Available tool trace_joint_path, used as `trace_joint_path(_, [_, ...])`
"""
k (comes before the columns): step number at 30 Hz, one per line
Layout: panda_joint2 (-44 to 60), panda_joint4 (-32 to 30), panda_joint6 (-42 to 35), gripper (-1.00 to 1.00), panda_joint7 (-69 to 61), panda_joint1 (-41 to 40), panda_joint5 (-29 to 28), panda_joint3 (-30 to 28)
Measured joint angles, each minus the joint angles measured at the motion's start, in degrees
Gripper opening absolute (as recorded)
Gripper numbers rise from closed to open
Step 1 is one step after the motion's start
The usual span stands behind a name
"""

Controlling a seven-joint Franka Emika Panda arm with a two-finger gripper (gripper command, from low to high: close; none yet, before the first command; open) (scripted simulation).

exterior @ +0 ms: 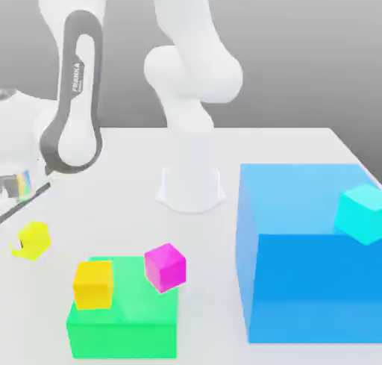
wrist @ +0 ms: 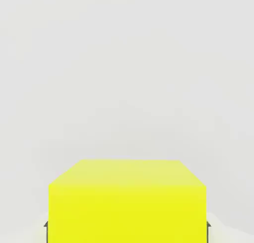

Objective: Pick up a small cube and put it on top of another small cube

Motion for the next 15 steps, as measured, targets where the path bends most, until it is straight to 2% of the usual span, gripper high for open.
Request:
trace_joint_path(8, [-11.43,8.13,-19.38,-1.0,7.98,17.15,-2.73,8.42])
trace_joint_path(10, [-11.04,8.76,-19.71,-1.0,9.16,18.65,-3.19,9.59])
trace_joint_path(12, [-8.08,8.08,-16.1,-1.0,9.58,18.81,-3.44,9.86])
trace_joint_path(13, [-6.35,7.59,-13.88,1.0,9.61,19.03,-3.44,9.72])
trace_joint_path(15, [-6.35,7.59,-13.88,1.0,9.61,19.14,-3.44,9.71])
